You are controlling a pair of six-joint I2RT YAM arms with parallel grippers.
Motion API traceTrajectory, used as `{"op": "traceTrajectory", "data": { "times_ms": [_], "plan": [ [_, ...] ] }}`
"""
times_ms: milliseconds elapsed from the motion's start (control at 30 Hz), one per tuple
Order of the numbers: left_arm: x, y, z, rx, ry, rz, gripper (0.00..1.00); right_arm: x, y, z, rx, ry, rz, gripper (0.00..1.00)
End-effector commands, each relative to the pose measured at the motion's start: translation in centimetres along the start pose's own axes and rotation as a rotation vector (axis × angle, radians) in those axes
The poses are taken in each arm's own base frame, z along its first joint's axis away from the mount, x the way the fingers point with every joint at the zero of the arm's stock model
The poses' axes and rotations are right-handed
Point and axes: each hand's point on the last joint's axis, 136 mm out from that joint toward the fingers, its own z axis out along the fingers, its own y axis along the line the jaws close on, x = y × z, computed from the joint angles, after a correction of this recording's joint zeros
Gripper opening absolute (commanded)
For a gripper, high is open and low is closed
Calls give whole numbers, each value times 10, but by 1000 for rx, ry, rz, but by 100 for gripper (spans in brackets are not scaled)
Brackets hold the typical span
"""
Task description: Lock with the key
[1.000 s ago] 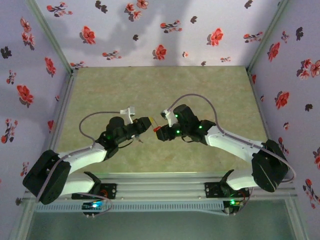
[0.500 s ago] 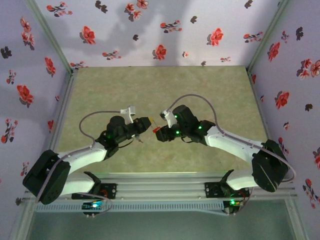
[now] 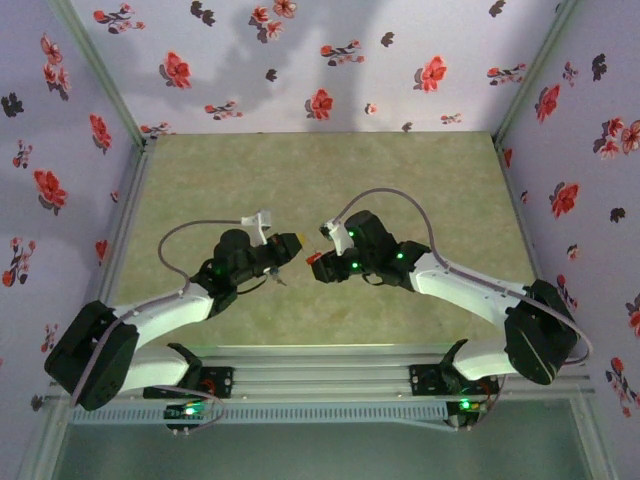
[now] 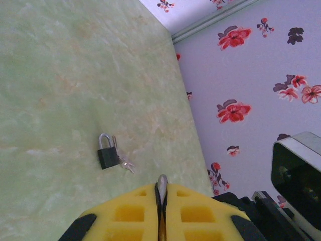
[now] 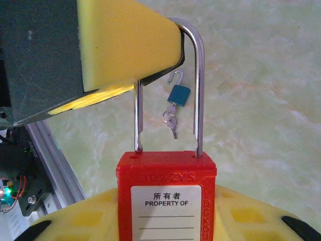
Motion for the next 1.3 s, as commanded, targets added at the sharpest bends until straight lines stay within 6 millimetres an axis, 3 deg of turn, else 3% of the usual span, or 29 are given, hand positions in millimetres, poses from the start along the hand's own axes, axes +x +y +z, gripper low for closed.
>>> {"op": "traceTrajectory", "data": {
  "times_ms": [0, 800, 1267],
  "plan": [
    [-9, -11, -3, 16, -14, 41, 0, -18, 3, -12, 31, -66, -38, 0],
    [13, -18, 0, -102, 58, -42, 0, -32, -28, -17, 233, -193, -41, 0],
    [33, -24, 2, -118, 121, -16, 0, -49, -29, -33, 255, -326, -42, 0]
  ]
}}
